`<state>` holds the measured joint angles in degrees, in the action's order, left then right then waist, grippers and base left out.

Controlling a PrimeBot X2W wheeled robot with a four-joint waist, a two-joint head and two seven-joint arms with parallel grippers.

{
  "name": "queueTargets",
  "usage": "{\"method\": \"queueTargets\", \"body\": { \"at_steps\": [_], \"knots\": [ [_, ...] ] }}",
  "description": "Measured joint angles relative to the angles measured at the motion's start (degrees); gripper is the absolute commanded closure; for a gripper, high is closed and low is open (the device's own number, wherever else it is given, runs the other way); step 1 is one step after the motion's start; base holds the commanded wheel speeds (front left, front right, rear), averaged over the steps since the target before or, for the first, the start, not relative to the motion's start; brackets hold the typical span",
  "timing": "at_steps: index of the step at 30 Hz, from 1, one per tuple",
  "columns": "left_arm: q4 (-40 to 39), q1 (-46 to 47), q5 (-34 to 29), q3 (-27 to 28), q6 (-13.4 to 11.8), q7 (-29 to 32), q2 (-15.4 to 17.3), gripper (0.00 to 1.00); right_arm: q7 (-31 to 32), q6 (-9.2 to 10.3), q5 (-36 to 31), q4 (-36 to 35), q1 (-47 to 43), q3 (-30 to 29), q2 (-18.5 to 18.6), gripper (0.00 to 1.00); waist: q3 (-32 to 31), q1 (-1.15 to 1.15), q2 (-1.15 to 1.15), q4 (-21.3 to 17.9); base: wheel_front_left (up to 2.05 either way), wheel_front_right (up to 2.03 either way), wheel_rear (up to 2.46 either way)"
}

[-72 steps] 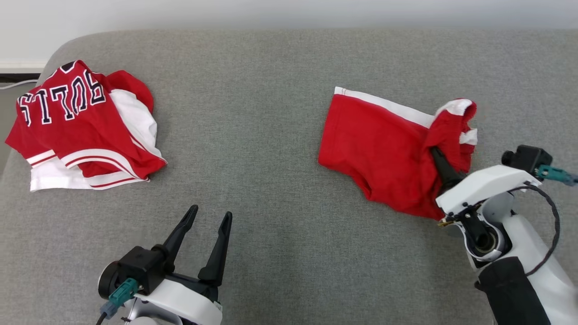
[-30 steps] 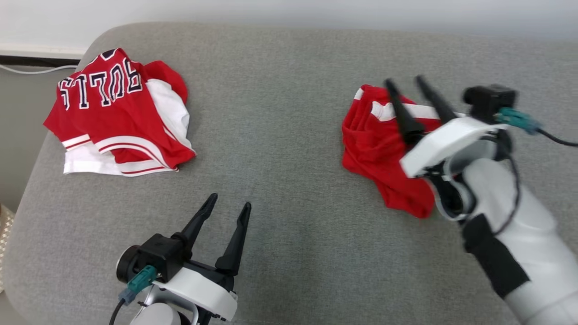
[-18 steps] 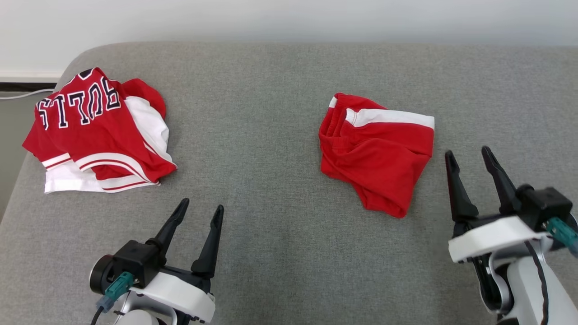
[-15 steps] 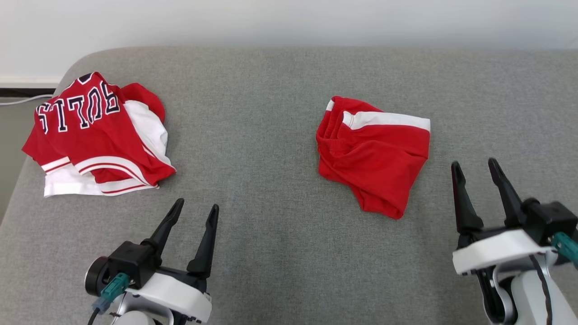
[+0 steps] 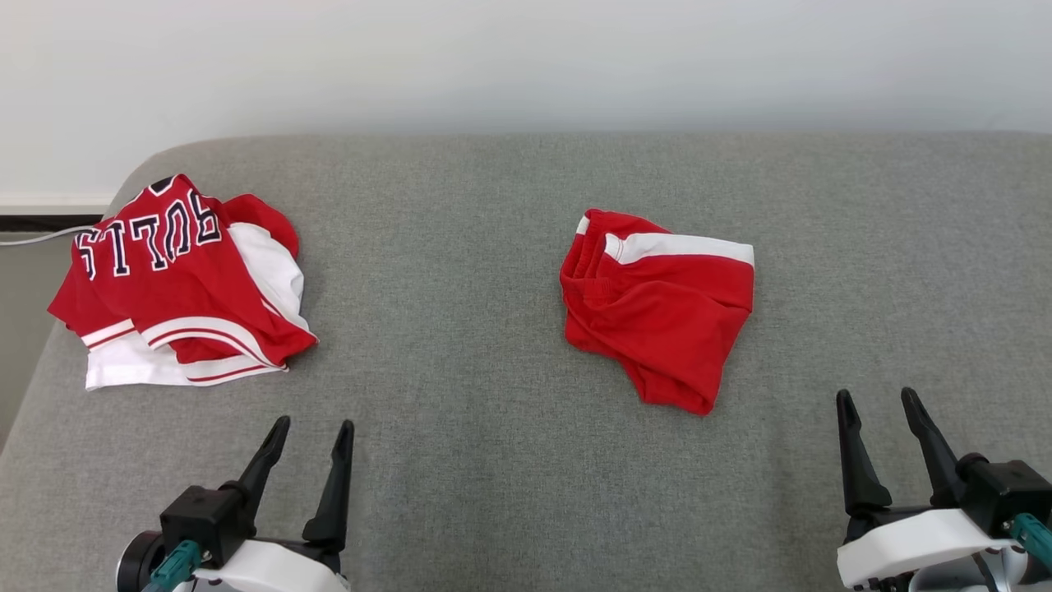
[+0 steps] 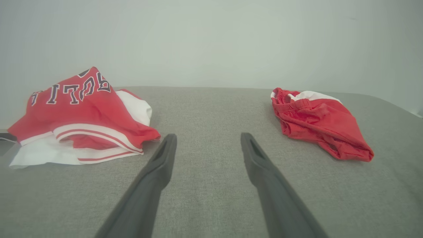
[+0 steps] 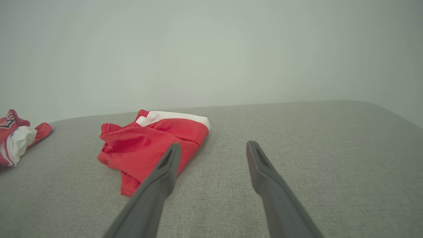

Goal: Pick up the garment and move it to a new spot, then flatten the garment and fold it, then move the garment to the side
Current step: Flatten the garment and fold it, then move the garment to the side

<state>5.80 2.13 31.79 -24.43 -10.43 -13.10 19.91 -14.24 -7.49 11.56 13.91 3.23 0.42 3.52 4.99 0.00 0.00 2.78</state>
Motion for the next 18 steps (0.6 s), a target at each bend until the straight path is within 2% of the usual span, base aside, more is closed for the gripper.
{"method": "queueTargets", "body": {
  "at_steps": [18],
  "knots": [
    [-2.0,-2.1,0.6,0.8,-1.1,1.0,2.2,0.0,0.0,0.0,0.7,1.5,-1.5,-0.1,0.2,0.0,-1.6,0.0,0.0,0.3,0.0,0.0,0.0]
  ]
}}
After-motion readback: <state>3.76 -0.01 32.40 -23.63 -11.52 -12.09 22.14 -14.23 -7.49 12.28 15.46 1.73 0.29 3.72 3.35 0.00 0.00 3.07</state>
